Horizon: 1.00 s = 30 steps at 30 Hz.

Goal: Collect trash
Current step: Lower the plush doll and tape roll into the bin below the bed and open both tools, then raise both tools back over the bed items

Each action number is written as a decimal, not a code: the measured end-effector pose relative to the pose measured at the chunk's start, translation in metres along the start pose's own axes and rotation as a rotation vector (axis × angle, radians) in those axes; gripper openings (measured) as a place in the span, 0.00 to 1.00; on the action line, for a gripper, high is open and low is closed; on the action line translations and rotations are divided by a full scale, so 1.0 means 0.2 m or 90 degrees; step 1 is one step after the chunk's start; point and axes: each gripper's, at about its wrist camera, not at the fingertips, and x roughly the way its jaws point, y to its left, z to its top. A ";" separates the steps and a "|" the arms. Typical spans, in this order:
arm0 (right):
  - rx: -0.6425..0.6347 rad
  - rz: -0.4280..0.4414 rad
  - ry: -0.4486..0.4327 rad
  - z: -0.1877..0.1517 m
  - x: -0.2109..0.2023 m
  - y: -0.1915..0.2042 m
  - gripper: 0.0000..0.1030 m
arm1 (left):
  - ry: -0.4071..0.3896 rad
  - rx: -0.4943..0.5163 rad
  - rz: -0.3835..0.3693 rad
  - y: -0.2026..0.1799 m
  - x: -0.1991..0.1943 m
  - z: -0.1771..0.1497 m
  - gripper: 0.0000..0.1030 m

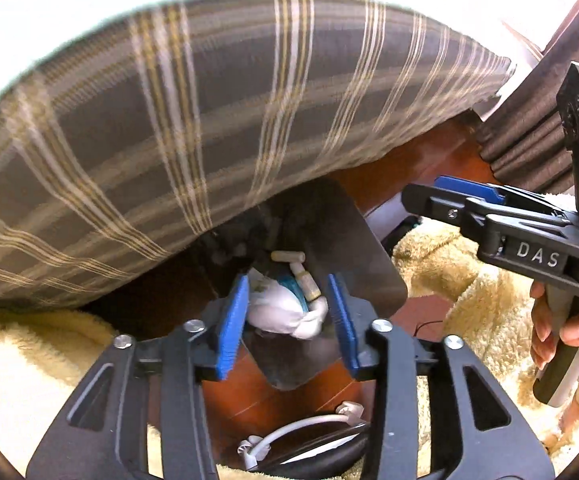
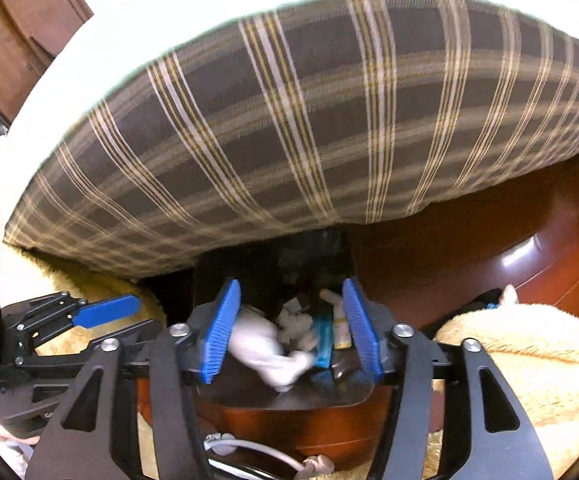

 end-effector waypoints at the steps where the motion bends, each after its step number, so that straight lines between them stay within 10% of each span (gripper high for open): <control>1: -0.001 0.001 -0.010 0.01 -0.03 0.00 0.63 | -0.008 0.001 0.002 0.00 -0.03 0.00 0.44; 12: -0.053 0.007 -0.130 0.18 -0.41 0.13 0.74 | -0.138 -0.002 0.037 0.07 -0.49 0.09 0.69; 30: -0.078 -0.020 -0.220 0.81 -0.40 0.20 0.77 | -0.263 -0.048 0.155 0.46 -0.84 0.54 0.72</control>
